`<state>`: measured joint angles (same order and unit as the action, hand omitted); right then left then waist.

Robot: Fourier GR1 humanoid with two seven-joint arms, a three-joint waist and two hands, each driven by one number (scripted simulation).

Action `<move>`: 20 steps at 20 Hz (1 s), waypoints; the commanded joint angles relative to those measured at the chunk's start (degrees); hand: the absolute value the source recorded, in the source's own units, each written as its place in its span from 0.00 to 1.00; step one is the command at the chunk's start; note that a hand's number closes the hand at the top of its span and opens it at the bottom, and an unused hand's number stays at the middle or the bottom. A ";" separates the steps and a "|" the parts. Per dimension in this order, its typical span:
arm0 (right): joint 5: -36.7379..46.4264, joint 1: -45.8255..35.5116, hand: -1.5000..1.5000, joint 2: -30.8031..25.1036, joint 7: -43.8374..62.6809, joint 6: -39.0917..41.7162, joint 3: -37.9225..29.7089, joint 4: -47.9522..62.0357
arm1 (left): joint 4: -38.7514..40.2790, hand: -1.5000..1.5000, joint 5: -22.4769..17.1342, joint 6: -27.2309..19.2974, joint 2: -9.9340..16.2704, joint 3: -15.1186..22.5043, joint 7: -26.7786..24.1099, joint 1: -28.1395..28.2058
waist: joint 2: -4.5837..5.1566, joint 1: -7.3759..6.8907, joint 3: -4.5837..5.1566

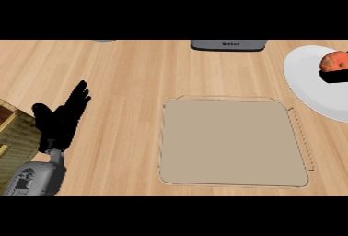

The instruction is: Pick the squash from the tray and place it in the plate

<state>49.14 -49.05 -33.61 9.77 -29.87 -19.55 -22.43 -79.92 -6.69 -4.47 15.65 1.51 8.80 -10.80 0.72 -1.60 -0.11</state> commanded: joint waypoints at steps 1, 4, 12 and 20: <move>-6.97 -0.87 1.00 -1.01 -4.20 5.57 -5.69 3.93 | 2.33 0.50 -0.35 1.04 0.49 -1.19 -1.09 -1.78 | 0.21 0.05 -0.06; -7.91 -0.16 0.00 -3.22 -7.62 9.70 -6.61 7.77 | 2.04 0.50 0.58 0.66 -0.75 0.17 -0.41 -1.73 | 0.34 -0.39 -0.09; -12.36 2.39 0.00 -4.11 -26.85 4.81 -10.19 3.91 | 0.22 0.50 -0.45 1.98 0.48 -1.56 0.07 -1.04 | 0.12 -0.10 -0.10; -24.52 -1.69 0.00 -0.37 -32.83 12.09 -17.38 -1.16 | -2.58 0.50 2.04 -0.34 -0.64 -0.13 2.56 0.88 | -0.67 1.02 0.04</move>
<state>29.08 -49.57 -34.69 -22.50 -20.14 -34.19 -22.46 -80.77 -5.79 -3.80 15.53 0.51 9.11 -9.59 0.27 -1.00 -0.11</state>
